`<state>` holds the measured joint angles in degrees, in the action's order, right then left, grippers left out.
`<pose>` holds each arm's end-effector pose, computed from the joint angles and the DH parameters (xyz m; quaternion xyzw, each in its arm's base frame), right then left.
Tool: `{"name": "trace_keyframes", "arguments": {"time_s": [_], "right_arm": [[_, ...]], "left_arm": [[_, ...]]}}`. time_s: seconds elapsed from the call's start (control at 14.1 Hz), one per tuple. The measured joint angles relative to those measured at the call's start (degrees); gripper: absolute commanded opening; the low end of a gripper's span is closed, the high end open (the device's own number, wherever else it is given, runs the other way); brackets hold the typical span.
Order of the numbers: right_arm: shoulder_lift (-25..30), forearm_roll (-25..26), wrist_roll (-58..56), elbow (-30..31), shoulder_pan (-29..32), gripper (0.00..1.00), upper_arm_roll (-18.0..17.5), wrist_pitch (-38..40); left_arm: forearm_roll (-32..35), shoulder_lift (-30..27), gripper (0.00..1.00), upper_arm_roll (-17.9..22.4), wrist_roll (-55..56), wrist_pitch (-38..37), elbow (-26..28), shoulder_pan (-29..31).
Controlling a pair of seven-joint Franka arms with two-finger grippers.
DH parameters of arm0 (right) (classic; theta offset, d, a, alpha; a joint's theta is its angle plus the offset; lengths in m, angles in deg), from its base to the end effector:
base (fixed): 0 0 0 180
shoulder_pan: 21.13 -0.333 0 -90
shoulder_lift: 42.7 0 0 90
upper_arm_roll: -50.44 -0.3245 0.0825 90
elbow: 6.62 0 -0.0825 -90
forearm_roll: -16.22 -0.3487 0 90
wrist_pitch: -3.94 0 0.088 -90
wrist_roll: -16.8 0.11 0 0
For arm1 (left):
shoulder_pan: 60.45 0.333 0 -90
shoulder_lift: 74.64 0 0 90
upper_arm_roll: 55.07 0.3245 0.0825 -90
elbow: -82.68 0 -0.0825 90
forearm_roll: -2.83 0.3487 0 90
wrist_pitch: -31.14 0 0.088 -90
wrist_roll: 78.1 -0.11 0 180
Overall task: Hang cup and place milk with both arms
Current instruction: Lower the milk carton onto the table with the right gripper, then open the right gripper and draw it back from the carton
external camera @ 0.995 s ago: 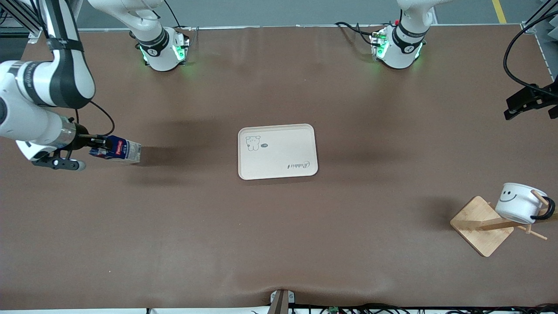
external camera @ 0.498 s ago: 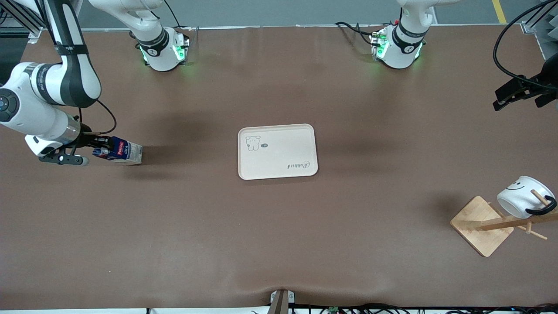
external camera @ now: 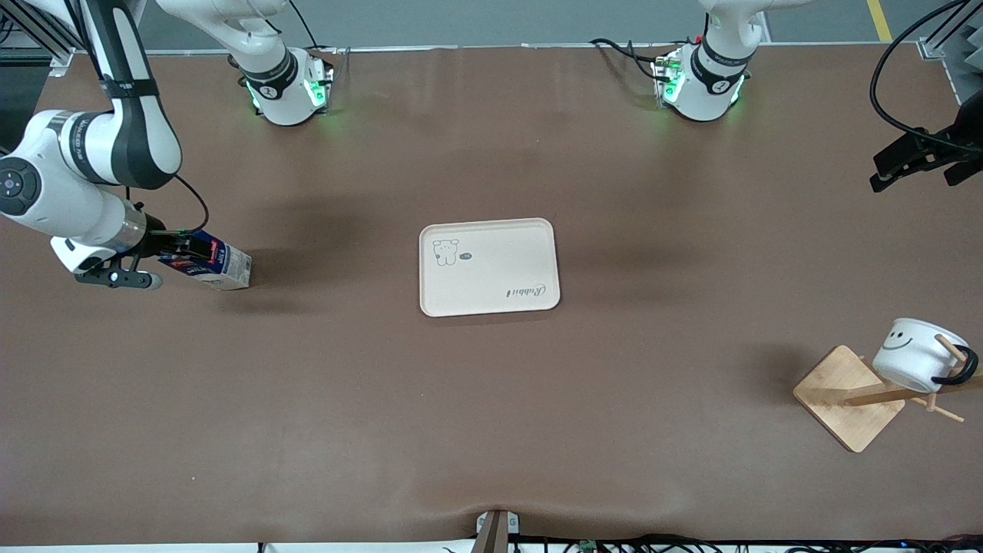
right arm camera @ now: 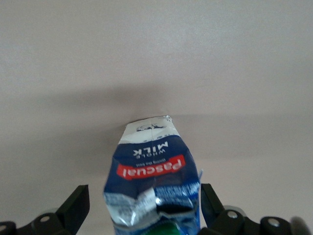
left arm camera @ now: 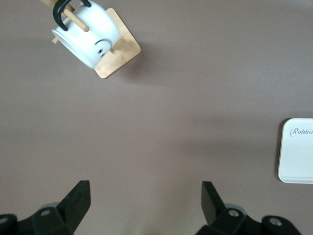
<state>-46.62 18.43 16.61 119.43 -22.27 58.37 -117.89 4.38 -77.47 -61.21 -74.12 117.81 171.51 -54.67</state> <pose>0.4926 -0.0600 0.3693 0.9962 -0.0463 -0.0718 0.0160 0.4978 -0.0017 0.6588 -0.9993 -0.0325 -0.0063 0.0159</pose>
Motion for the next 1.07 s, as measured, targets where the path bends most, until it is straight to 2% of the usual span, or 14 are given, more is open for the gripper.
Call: {"name": "trace_keyframes", "arguments": {"time_s": [0.36,0.5,1.07], "right_arm": [[0.00,0.00,0.00,-0.14,0.00,1.00,-0.01,0.79],[0.07,0.00,-0.01,-2.31,0.00,1.00,-0.13,3.82],[0.99,-0.10,-0.15,-32.15,-3.60,1.00,-1.61,29.23]], "left_arm": [[0.00,0.00,1.00,0.00,0.24,-0.11,0.21,-0.21],[0.00,0.00,1.00,0.00,0.30,0.03,0.21,-0.21],[0.00,-0.17,1.00,0.79,0.47,1.48,0.12,0.04]]}}
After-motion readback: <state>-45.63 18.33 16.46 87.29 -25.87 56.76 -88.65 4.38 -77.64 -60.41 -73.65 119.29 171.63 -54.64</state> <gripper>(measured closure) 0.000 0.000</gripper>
